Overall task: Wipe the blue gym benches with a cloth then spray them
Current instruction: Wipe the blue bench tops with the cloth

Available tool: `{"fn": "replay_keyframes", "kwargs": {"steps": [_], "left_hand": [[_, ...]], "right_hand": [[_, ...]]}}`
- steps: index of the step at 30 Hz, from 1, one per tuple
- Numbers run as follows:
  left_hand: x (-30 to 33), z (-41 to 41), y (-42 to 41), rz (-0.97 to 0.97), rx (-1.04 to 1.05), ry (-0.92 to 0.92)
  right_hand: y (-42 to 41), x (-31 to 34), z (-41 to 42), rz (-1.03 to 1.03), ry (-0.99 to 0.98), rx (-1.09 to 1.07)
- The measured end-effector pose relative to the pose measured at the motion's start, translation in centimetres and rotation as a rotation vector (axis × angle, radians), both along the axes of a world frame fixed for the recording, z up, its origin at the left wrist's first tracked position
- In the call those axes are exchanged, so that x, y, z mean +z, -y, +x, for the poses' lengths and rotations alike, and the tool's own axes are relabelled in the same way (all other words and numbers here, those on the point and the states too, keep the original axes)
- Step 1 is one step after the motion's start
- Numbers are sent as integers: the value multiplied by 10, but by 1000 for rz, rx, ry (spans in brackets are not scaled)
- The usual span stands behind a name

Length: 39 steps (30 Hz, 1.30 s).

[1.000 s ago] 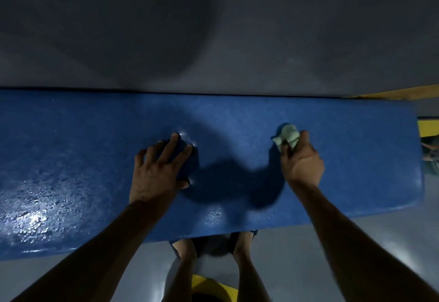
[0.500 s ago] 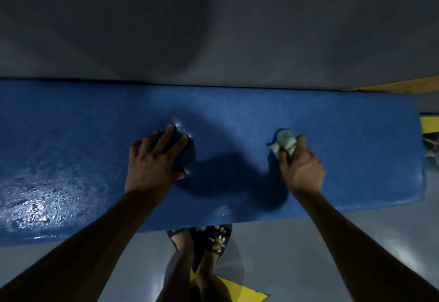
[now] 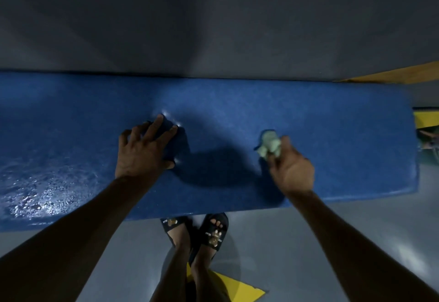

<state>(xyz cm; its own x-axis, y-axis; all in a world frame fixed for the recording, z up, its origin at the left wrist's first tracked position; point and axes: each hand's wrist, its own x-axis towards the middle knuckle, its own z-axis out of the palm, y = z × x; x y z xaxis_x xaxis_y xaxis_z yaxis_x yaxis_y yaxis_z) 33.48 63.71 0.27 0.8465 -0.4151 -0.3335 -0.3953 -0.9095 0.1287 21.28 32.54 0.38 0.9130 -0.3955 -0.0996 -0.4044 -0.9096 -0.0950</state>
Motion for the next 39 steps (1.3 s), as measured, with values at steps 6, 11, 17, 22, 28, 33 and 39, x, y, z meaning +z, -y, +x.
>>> {"fn": "replay_keyframes", "kwargs": {"steps": [6,11,17,22,28,33,39], "left_hand": [[-1,-2,-5,-30,-18,45],[2,-10,-10,-60,-62,116],[10,-46,-22,-167,-89,190],[3,-82,-30,-144,-116,136],[2,-99,-28,-61,-117,101],[2,-98,-22,-35,-98,73],[2,-100,-14,-23,-47,51]], "right_hand": [[-71,-8,-3,199,78,-359],[-151,-2,-18,329,-43,353],[-16,4,-43,10,-49,34],[-24,-1,-56,99,7,-397],[-138,-9,-67,207,74,281],[-47,-1,-81,54,-17,239],[1,4,-119,148,-33,-314]]}}
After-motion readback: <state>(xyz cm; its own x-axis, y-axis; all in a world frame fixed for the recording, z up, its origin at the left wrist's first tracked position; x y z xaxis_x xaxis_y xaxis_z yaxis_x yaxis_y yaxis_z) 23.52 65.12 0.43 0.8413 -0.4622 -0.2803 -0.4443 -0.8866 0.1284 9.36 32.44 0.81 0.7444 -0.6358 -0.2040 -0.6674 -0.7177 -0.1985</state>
